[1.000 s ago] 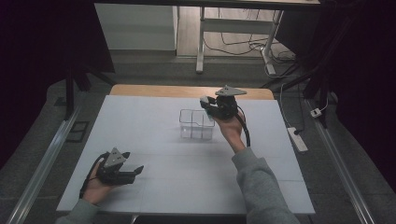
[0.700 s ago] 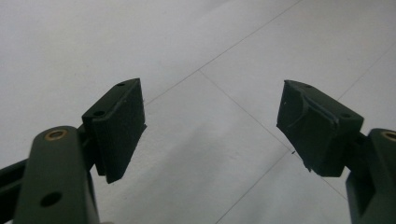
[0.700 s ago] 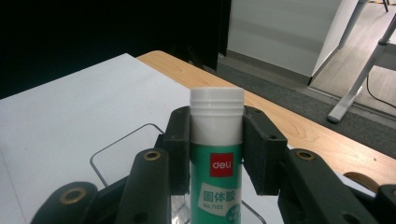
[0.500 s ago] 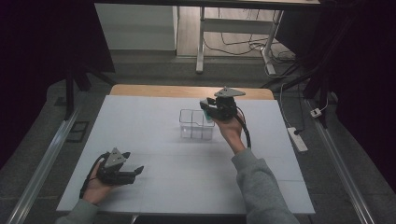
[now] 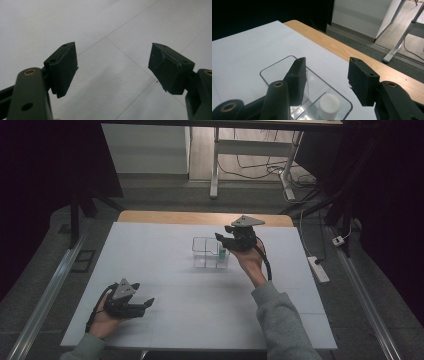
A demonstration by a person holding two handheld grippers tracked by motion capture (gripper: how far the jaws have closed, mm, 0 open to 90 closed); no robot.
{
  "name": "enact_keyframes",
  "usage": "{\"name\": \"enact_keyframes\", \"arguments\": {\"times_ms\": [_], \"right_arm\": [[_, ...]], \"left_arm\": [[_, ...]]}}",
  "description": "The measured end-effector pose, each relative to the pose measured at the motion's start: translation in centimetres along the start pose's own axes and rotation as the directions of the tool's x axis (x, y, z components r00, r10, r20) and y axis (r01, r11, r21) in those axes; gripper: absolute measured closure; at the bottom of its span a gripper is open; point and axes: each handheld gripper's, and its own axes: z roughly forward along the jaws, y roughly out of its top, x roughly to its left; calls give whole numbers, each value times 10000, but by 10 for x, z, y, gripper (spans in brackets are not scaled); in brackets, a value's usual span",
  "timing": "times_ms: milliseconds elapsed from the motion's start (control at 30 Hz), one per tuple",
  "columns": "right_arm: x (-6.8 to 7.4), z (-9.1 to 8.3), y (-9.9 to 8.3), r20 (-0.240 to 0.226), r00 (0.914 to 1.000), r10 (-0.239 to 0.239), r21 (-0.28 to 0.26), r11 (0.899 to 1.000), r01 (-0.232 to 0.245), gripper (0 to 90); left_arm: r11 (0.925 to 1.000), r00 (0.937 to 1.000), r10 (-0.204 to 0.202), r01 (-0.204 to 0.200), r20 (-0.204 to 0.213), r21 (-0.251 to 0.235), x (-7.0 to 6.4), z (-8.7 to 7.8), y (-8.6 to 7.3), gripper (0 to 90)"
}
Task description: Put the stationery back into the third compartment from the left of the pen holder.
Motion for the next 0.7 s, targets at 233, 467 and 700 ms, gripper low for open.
{"name": "enact_keyframes", "arguments": {"times_ms": [233,467,700], "right_arm": [[-1,-6,-4,-134,9999,-100,100,9999,101,476],[-2,-17,-9,-189,9996,-218,193,9996,222,470],[-3,-29,-17,-194,9996,-225,202,9995,229,463]], "left_arm": [[10000,10000,-6,6,-10,-10,0,0,0,232],[10000,10000,-30,30,-5,-31,0,0,0,232],[10000,10000,-24,24,-15,-71,-1,-1,1,232]]}}
